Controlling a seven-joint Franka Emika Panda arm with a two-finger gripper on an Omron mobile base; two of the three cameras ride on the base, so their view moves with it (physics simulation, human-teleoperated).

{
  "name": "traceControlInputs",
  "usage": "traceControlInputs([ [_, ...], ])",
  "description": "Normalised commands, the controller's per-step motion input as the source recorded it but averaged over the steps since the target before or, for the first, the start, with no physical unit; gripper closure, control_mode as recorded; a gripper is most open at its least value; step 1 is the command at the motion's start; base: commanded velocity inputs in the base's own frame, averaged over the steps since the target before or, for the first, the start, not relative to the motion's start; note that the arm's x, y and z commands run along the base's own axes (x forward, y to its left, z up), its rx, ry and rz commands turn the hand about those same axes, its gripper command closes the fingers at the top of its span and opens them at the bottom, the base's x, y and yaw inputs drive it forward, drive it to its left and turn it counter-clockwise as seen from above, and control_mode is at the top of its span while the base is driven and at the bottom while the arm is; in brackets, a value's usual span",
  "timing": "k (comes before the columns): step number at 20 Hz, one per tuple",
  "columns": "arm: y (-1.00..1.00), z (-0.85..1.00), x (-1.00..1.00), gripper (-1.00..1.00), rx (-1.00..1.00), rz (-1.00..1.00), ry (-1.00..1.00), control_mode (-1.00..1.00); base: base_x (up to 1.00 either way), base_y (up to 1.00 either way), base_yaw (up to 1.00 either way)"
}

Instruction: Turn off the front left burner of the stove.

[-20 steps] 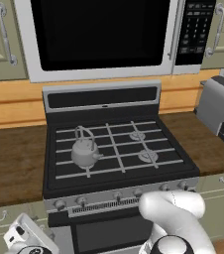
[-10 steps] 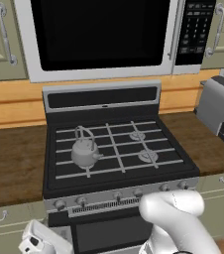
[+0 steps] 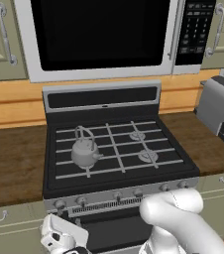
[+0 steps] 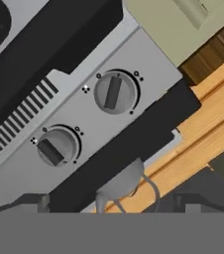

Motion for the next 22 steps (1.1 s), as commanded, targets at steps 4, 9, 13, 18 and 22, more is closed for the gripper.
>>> traceControlInputs([
  [4,0.02,0.0,0.51,-1.0,0.06,0.0,-0.07,-1.0,0.0,0.0,0.0],
  [9,0.42,-0.16,0.32,-1.0,0.09,0.0,-0.07,-1.0,0.0,0.0,0.0],
  [13,0.64,-0.33,0.0,-1.0,0.1,0.0,-0.04,-1.0,0.0,0.0,0.0],
  [18,0.19,-0.31,-0.01,-1.0,0.13,0.0,-0.04,-1.0,0.0,0.0,0.0],
  [22,0.14,-0.41,-0.01,-1.0,0.23,0.0,-0.12,-1.0,0.0,0.0,0.0],
])
